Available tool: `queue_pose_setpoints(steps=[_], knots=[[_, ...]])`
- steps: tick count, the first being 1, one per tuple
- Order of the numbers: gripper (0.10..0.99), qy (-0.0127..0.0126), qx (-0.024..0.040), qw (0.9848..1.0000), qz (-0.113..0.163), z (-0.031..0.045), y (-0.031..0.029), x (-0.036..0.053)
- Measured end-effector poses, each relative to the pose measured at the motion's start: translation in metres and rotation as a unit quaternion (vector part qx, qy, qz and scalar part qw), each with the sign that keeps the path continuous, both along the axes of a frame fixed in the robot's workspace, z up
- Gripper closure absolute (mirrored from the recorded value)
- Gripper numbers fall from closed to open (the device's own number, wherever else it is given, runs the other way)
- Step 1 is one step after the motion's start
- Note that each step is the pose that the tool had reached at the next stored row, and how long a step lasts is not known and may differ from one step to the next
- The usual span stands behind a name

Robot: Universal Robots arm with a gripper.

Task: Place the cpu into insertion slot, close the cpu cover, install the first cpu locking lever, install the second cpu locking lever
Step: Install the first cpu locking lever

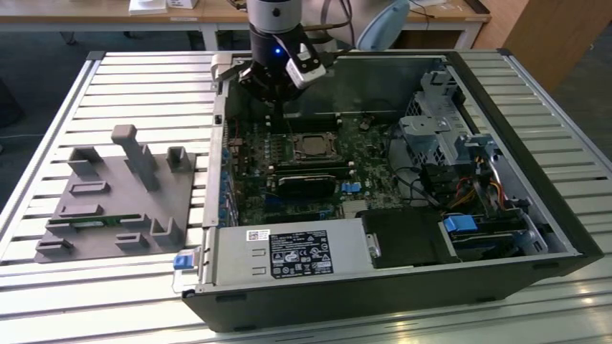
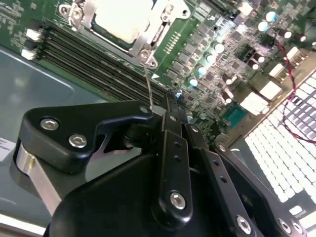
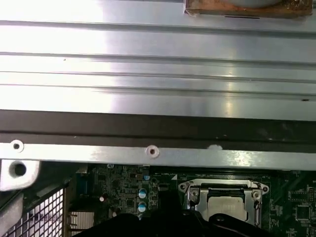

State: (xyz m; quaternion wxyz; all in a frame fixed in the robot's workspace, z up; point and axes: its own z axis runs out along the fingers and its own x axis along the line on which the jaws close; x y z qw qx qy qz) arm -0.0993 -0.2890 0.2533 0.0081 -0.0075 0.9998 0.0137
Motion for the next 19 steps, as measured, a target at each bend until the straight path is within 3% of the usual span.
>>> queue_pose_setpoints(steps=[6,14,15,17,19], knots=[[0.98,0.0,0.0,1.0,0.0,-0.0003,0.0002,0.0159],[0.98,0.0016,0.0003,1.0,0.0,-0.0029,0.0009,0.0488],[0.98,0.0017,0.0033,1.0,0.0,-0.0031,0.0008,0.0499],[0.98,0.0017,0.0171,0.9999,0.0,-0.0038,0.0008,0.0508],[0.98,0.0015,0.0194,0.9998,0.0,-0.0051,0.0008,0.0509]])
